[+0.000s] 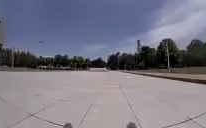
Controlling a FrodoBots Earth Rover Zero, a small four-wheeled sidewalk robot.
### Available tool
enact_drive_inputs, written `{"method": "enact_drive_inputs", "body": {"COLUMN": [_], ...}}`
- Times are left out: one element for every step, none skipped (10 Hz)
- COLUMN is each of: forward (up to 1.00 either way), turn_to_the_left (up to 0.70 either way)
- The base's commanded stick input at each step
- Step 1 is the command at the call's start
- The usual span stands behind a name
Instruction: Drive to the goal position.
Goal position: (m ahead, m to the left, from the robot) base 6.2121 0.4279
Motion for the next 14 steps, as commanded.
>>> {"method": "enact_drive_inputs", "body": {"forward": [0.45, 0.45, 0.45, 0.45, 0.45, 0.45, 0.45, 0.45, 0.45, 0.45, 0.45, 0.45, 0.45, 0.45], "turn_to_the_left": [0.03, 0.03, 0.03, 0.03, 0.03, 0.03, 0.03, 0.03, 0.03, 0.03, 0.03, 0.03, 0.03, 0.03]}}
